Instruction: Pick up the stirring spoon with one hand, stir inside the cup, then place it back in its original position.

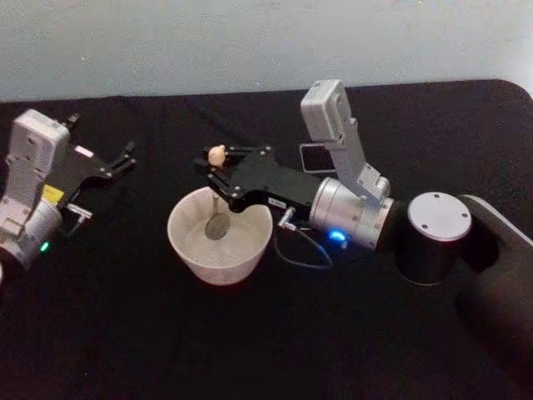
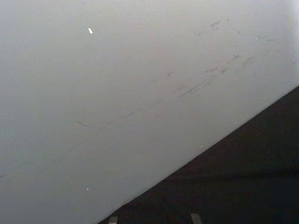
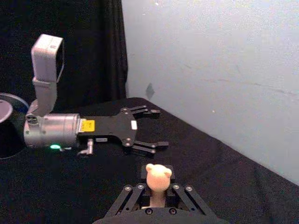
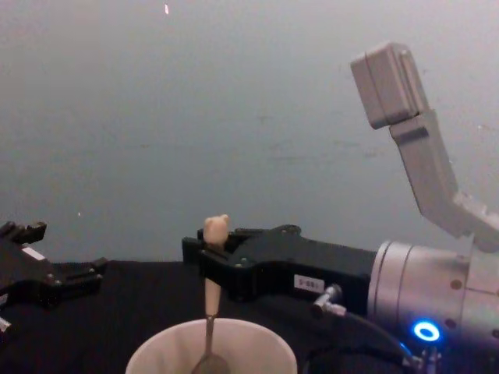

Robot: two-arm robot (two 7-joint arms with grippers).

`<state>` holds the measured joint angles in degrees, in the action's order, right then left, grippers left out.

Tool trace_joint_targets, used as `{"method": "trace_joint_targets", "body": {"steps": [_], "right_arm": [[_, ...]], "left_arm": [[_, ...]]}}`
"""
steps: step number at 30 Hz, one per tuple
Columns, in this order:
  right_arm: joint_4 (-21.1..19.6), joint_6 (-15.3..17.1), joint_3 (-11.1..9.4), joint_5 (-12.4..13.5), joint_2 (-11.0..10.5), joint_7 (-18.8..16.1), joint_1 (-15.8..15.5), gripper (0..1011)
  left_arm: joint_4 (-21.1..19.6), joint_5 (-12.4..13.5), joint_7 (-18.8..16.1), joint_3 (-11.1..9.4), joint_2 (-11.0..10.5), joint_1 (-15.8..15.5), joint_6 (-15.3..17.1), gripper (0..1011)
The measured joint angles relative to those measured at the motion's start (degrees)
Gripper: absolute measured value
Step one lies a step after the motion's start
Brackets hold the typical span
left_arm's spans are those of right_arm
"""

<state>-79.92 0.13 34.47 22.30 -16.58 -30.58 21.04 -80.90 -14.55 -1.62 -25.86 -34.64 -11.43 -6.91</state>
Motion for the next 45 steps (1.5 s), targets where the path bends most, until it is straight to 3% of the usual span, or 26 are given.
{"method": "trace_joint_targets", "body": {"steps": [14, 25, 37, 45], "right_arm": [[-0.84, 0.65, -1.63, -0.22, -1.1, 0.93, -1.08, 168], [-4.34, 1.63, -2.57, 0.84, -3.11, 0.75, -3.5, 168], [-6.44, 2.0, -1.58, 1.26, -3.94, -0.07, -4.93, 168], [-5.62, 1.91, -0.21, 1.1, -2.89, -0.64, -4.12, 168]], "left_arm": [[0.0, 0.0, 0.0, 0.0, 0.0, 0.0, 0.0, 1001], [0.0, 0.0, 0.0, 0.0, 0.0, 0.0, 0.0, 1001], [0.0, 0.0, 0.0, 0.0, 0.0, 0.0, 0.0, 1001], [0.0, 0.0, 0.0, 0.0, 0.0, 0.0, 0.0, 1001]]}}
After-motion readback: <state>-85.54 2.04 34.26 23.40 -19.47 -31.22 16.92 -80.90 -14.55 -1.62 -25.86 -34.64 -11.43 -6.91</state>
